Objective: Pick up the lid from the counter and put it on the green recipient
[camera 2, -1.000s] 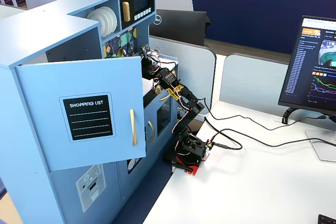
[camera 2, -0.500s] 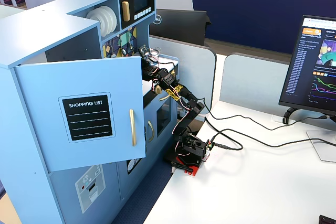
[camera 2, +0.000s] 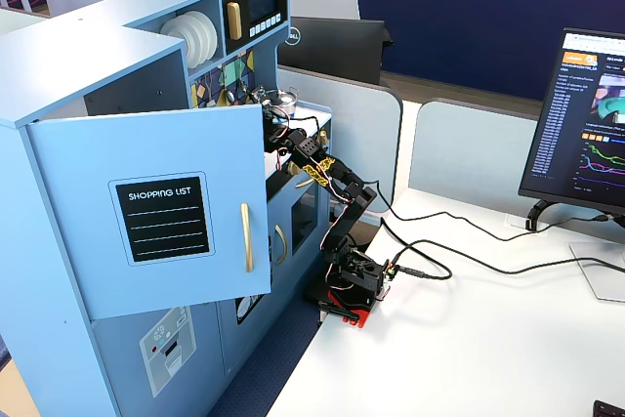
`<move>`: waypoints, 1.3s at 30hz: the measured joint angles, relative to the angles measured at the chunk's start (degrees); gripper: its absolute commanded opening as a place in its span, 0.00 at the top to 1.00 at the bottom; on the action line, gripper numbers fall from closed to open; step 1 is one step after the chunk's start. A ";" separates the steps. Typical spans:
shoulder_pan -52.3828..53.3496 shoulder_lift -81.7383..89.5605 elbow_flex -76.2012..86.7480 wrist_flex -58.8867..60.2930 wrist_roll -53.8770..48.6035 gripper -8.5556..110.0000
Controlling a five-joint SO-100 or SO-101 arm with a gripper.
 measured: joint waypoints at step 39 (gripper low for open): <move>1.14 8.70 2.29 -2.02 0.35 0.64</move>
